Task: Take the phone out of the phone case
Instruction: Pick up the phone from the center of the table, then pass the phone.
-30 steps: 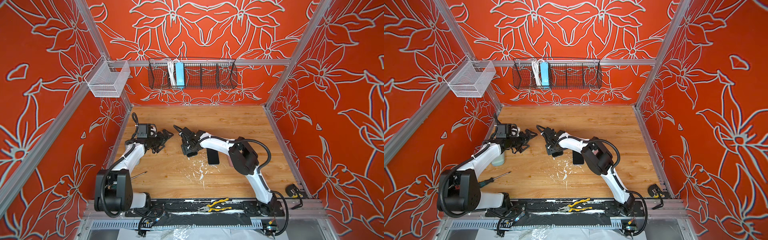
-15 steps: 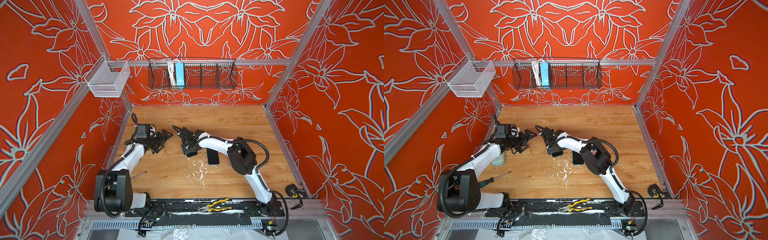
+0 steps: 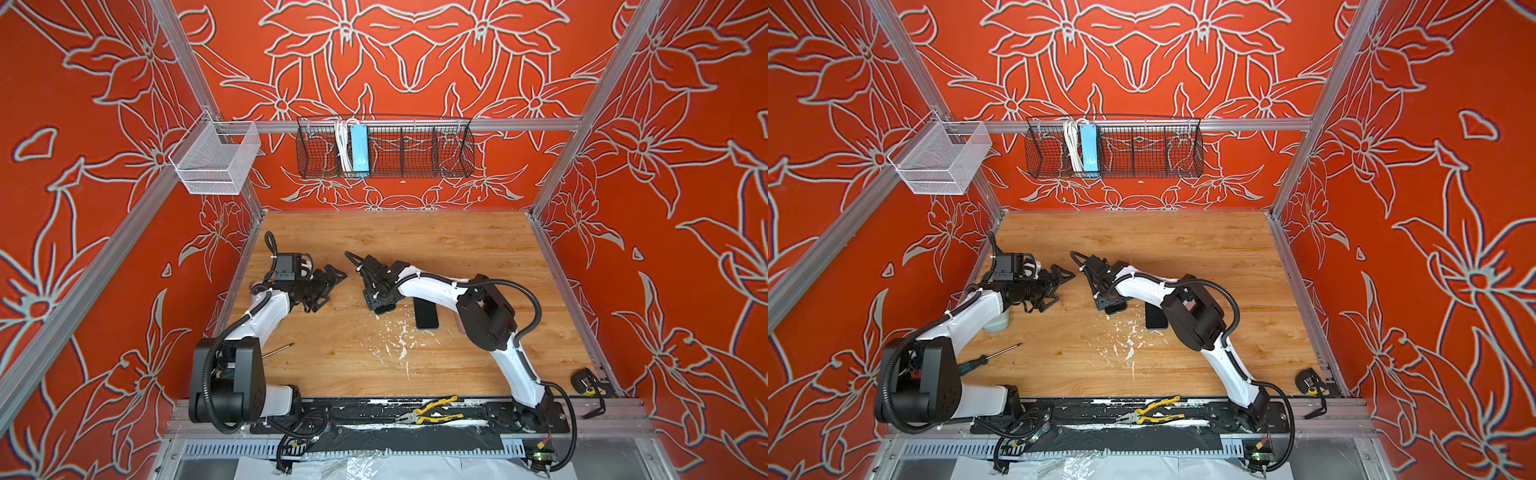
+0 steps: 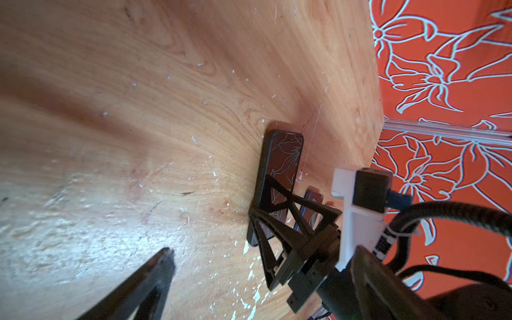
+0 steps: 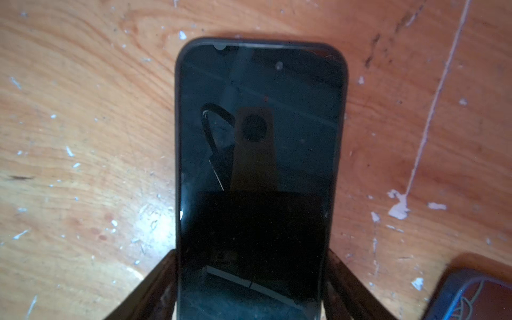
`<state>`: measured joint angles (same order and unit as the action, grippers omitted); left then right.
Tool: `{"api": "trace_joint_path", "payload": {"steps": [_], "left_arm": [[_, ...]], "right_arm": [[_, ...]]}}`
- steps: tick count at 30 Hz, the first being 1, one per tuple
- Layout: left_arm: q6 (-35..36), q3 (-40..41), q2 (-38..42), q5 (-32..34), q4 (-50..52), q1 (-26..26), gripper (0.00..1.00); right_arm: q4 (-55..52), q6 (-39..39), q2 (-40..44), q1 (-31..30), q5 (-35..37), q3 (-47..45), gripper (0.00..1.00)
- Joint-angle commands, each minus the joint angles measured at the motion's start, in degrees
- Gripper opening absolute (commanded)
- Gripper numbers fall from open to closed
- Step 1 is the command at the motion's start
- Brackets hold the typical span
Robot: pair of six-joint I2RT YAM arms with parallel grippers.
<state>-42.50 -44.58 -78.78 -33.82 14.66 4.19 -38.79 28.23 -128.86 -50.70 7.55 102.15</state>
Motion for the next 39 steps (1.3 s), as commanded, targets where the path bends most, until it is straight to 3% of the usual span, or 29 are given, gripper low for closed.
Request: {"api": "trace_joint_path", "payload": {"steps": [1, 10, 20, 24, 28, 35, 39], "left_arm": [[-0.54, 1.02, -0.36, -1.05, -1.57, 0.33, 0.98], [-2.82, 5.02, -2.41, -3.16, -9.14, -2.03, 1.0], [-4.04, 5.28, -6.11, -5.89, -21.58, -5.17, 0.93], [-4.95, 5.03, -7.41, -7.3, -26.34, -6.13, 0.86], [-5.53, 5.24, -8.35, -7.88, -29.76, -6.82, 0.71], [-5.66, 5.11, -8.91, -8.06, -31.88, -8.04, 0.6], [-6.08, 4.93, -9.26, -7.93, -32.57, -8.14, 0.47]], "right_arm": [[0.24, -0.81, 3.93, -0.11, 0.6, -0.11, 0.63], [1.65, -0.89, 6.65, -0.1, -1.98, -0.68, 0.62], [1.86, -1.07, 11.36, -0.1, -7.56, -1.38, 0.61], [2.55, -0.42, 13.17, -0.24, -9.93, -2.34, 0.61], [3.01, -0.37, 14.2, -0.19, -12.15, -2.73, 0.61], [3.01, -0.54, 15.21, -0.37, -12.85, -3.13, 0.6], [2.95, -0.72, 15.57, -0.38, -12.96, -3.23, 0.6]]}}
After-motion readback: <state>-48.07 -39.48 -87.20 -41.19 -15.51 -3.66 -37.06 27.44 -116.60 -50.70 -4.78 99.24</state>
